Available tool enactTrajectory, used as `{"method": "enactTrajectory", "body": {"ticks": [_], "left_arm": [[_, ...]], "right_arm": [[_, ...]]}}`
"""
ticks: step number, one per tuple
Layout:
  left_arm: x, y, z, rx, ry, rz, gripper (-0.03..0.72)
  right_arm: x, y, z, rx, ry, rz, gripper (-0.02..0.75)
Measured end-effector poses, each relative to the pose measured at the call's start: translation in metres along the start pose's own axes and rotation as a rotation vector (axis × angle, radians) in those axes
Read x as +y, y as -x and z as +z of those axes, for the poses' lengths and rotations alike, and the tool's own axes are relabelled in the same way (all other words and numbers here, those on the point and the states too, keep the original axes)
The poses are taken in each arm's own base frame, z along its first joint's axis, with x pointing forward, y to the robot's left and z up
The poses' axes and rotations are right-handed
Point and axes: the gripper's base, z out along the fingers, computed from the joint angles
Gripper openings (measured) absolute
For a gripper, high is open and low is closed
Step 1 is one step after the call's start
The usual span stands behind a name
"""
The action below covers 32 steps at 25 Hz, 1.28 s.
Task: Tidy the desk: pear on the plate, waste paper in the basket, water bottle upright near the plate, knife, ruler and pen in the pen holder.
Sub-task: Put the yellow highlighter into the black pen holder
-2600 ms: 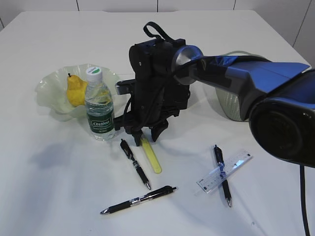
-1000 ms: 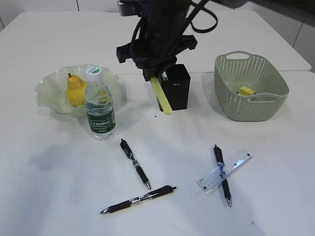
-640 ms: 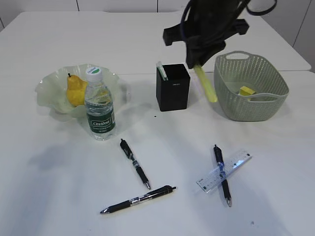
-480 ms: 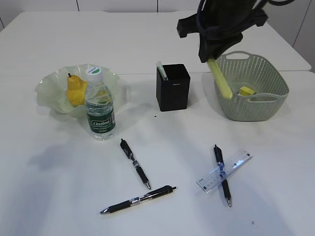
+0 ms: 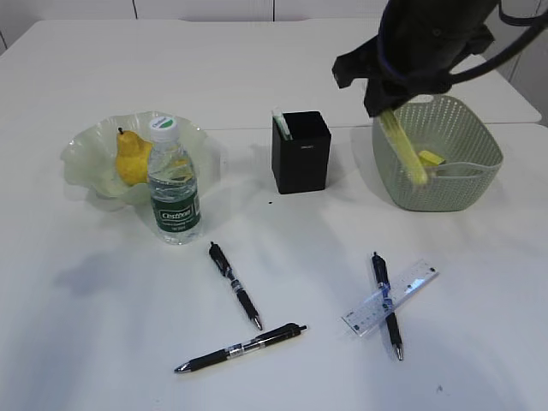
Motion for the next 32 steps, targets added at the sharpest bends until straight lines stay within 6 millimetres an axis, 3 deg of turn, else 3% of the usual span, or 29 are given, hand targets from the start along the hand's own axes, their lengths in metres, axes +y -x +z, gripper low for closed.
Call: {"method": "enactTrajectory", "body": {"ticks": [6, 15, 19, 32], "left_arm": [[0.0, 0.0, 0.0, 0.0, -0.004, -0.003, 0.447], [-0.001, 0.0, 0.0, 0.0, -0.006, -0.004, 0.447], [-0.001, 0.0, 0.0, 0.0, -0.006, -0.004, 0.447], [-0.001, 0.0, 0.0, -0.004, -0.006, -0.005, 0.447]], "right_arm": [[0.006, 0.03, 0.017, -0.305, 0.036, -0.008, 0.126], [0.017, 0.052, 0.078, -0.553, 0.069, -0.044, 0.125], [0.02, 0.055, 0.096, -0.62, 0.07, -0.081, 0.125], [-0.01, 0.058, 0.131, -0.742, 0.047, -0.04, 0.125]]}}
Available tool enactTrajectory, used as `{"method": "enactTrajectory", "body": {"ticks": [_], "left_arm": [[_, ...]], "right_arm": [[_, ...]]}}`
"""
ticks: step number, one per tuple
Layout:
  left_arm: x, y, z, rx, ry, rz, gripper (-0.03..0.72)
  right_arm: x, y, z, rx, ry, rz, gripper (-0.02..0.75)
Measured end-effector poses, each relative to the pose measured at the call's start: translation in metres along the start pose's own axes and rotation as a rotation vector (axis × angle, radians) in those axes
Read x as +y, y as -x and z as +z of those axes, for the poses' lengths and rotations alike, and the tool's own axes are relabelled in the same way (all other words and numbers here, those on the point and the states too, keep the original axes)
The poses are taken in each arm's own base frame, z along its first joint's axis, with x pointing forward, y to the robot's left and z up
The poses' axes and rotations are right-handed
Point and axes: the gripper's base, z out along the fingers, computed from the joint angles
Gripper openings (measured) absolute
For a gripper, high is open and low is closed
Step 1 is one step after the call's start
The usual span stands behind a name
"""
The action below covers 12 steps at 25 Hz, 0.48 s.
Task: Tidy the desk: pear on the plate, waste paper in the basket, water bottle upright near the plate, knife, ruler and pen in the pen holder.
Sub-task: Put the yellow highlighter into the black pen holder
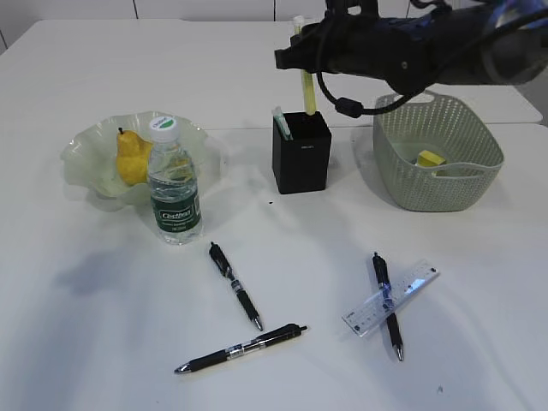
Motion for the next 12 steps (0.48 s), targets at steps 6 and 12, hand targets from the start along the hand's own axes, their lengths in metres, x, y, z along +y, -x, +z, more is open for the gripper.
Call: {"method": "enactTrajectory", "body": {"ticks": [6, 12], "left_arm": [[0.0, 0.0, 0.0, -0.002, 0.0, 0.0, 0.447], [0.0, 0.0, 0.0, -0.002, 0.0, 0.0, 0.447]], "right_arm": [[0.003, -0.023, 0.016, -0.003, 0.013, 0.002, 0.125], [0.005, -0.042, 0.028, -0.008, 0.023, 0.004, 0.125]]}}
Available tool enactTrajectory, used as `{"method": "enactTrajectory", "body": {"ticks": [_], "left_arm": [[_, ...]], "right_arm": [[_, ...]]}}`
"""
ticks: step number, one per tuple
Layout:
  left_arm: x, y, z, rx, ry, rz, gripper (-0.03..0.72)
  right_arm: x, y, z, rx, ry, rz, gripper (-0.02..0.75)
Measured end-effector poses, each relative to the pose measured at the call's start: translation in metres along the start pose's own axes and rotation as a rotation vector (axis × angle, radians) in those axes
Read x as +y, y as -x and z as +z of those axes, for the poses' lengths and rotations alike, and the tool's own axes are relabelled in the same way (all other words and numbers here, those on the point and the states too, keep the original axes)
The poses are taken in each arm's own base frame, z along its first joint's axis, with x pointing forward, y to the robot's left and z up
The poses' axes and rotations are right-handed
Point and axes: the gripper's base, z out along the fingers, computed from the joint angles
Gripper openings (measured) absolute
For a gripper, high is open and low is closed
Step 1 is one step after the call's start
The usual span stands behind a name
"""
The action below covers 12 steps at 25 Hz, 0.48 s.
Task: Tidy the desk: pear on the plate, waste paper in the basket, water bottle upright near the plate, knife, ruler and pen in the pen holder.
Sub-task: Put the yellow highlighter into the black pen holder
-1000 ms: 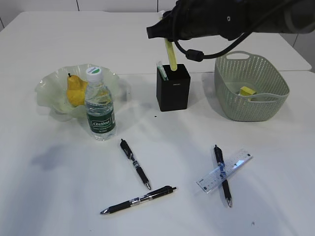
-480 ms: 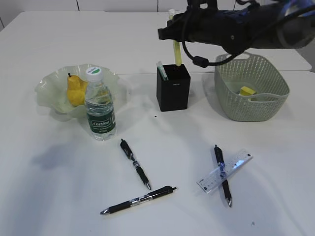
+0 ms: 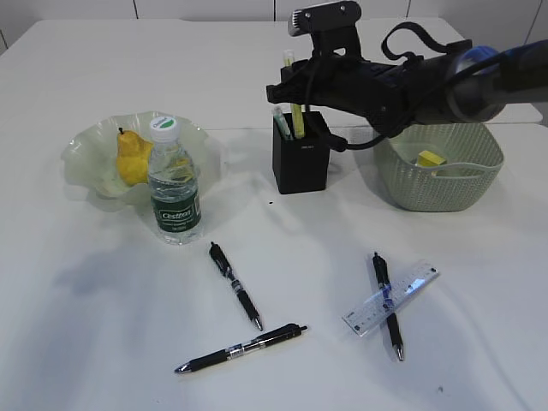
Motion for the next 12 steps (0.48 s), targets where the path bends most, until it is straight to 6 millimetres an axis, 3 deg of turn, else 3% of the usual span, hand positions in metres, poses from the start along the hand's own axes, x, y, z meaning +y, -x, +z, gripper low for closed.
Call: {"method": "enactTrajectory", "body": {"ticks": [3, 8, 12], "left_arm": [[-0.0001, 0.0, 0.0, 0.0, -0.001, -0.001, 0.447], [-0.0001, 0.0, 0.0, 0.0, -0.001, -0.001, 0.447], [-0.0001, 0.0001, 0.0, -0.002, -0.001, -0.001, 0.447]], "right_arm": [[0.0001, -0.0006, 0.0004, -0.001, 0.0, 0.0, 0.139], [0.0002, 0.0002, 0.0004, -0.011, 0.001, 0.001, 0.251], [0.0002, 0.0005, 0.0004, -0.014, 0.002, 0.001, 0.284]]}}
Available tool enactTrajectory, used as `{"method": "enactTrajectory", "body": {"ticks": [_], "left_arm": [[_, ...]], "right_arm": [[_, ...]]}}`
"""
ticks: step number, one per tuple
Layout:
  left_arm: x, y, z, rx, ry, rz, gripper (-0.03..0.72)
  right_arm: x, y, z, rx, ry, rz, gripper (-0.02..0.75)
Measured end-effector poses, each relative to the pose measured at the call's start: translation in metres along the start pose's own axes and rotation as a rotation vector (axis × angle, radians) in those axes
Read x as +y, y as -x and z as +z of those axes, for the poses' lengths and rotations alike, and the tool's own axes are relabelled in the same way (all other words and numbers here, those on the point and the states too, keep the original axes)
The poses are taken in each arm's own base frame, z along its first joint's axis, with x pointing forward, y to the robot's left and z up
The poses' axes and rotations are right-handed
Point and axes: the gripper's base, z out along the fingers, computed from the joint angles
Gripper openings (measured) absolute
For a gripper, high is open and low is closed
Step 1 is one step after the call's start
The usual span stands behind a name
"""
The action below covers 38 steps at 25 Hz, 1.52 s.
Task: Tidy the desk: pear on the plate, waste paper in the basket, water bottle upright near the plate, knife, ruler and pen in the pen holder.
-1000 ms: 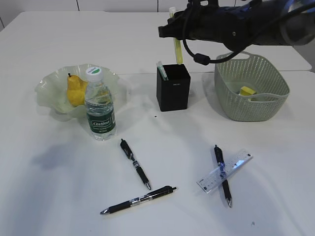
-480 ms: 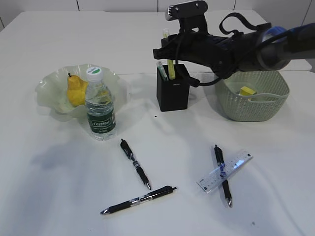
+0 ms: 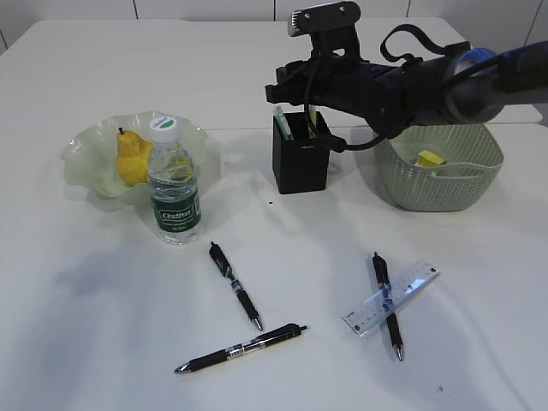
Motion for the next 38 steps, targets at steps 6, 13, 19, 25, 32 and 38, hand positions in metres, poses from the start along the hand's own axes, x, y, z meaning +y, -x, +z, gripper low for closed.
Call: {"method": "enactTrajectory", "body": {"ticks": [6, 13, 19, 25, 32, 38], "left_arm": [[0.0, 0.0, 0.0, 0.0, 0.0, 0.0, 0.447], [0.0, 0.0, 0.0, 0.0, 0.0, 0.0, 0.447], [0.0, 0.0, 0.0, 0.0, 0.0, 0.0, 0.447], [0.0, 0.0, 0.0, 0.0, 0.0, 0.0, 0.447], [0.0, 0.001, 0.0, -0.013, 0.0, 0.0, 0.447], [0.0, 0.001, 0.0, -0.012, -0.002, -0.001, 0.447]], "right_arm": [[0.0, 0.001, 0.0, -0.002, 0.0, 0.0, 0.288], [-0.005, 0.032, -0.026, 0.105, -0.033, -0.001, 0.29], [-0.011, 0.079, -0.077, 0.239, -0.079, -0.033, 0.291], [-0.015, 0.115, -0.139, 0.402, -0.066, -0.241, 0.292], [0.005, 0.102, -0.18, 0.73, 0.265, -0.369, 0.291], [0.018, 0.08, -0.191, 0.8, 0.51, -0.496, 0.292]]}}
